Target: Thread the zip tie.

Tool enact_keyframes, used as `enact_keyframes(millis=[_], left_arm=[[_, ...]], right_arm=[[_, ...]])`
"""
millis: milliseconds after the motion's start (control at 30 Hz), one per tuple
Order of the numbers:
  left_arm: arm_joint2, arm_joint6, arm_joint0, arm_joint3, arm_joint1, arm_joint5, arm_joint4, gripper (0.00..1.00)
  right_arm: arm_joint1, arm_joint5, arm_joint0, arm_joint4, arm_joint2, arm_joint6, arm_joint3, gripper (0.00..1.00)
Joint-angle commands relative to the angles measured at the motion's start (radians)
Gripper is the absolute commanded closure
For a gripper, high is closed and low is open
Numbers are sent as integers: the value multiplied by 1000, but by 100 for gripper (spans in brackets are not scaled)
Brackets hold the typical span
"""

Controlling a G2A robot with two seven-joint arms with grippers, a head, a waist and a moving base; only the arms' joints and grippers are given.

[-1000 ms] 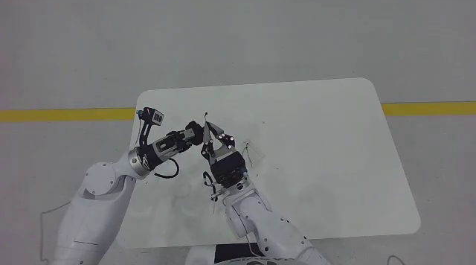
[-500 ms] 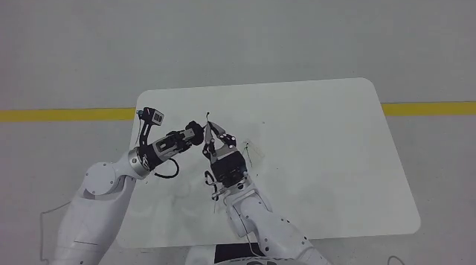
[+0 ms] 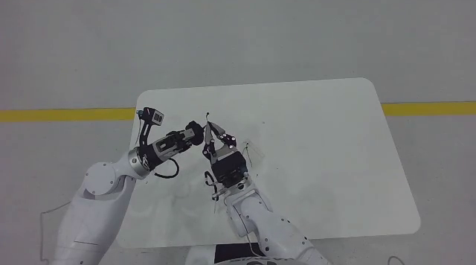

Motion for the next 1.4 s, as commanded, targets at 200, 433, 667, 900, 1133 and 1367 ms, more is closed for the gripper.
enact_keyframes(millis=[200, 433, 667, 900, 1133, 1367], left_arm=[[0, 0, 0, 0, 0, 0, 0, 100], [0, 0, 0, 0, 0, 0, 0, 100], [0, 0, 0, 0, 0, 0, 0, 100], [0, 0, 0, 0, 0, 0, 0, 100], [0, 0, 0, 0, 0, 0, 0, 100], [0, 0, 0, 0, 0, 0, 0, 100]], right_arm=[[1, -14, 4, -6, -6, 12, 5, 100], [3, -10, 1, -11, -4, 20, 4, 100], [7, -8, -9, -11, 4, 13, -12, 0], [20, -18, -39, -18, 28, -36, -41, 0], [43, -83, -75, -25, 52, -148, -51, 0], [43, -83, -75, -25, 52, -148, -51, 0]])
